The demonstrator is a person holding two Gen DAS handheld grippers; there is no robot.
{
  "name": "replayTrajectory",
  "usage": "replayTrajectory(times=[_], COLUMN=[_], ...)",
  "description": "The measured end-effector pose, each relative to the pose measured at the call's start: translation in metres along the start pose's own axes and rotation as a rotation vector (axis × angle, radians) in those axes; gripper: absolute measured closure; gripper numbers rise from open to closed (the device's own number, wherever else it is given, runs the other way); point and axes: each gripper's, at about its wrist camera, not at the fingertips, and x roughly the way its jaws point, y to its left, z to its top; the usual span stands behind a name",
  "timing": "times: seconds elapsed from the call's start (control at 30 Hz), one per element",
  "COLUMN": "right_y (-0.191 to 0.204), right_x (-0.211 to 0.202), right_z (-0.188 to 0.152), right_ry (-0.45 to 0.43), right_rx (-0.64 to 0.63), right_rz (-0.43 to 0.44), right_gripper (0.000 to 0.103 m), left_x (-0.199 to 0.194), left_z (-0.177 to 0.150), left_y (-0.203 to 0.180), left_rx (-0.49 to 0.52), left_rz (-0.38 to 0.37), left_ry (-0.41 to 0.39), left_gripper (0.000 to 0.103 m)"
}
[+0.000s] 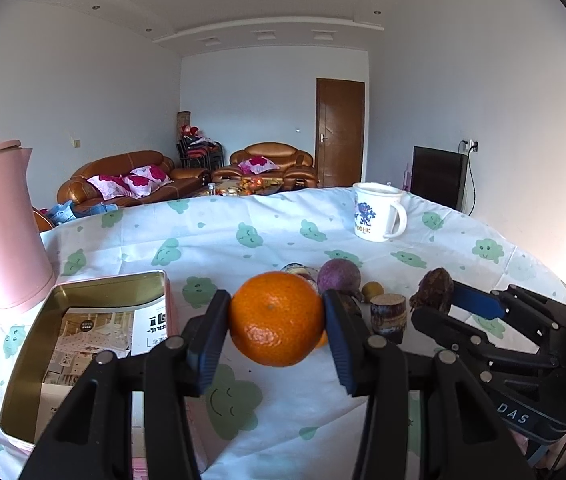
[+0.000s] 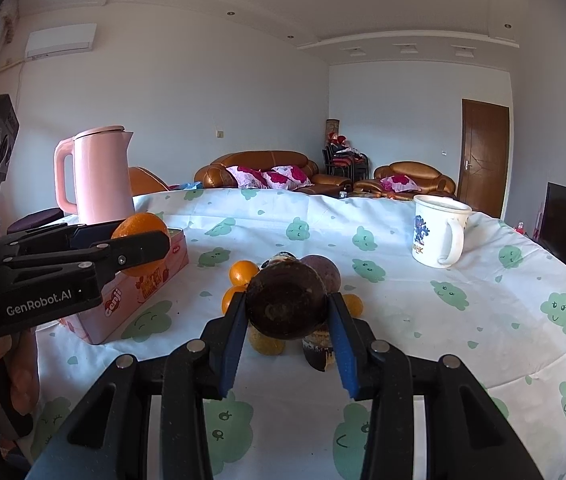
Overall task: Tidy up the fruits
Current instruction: 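Lift the orange with the left tool while the right tool lifts the dark fruit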
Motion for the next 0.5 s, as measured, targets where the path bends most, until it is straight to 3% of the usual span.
replayTrajectory(times=[0.5], right_y=[0.003], right_x=[-0.007], right_z=[-0.0007], right_ry=[-0.04], right_rx=[-0.015], right_rz=[0.004], right_gripper=[0.061], left_x=[-0.0099], left_z=[0.0003], left_y=[-0.0013], left_rx=[0.006], left_rz=[0.018], left_ry=[-0.055], left_gripper=[0.055])
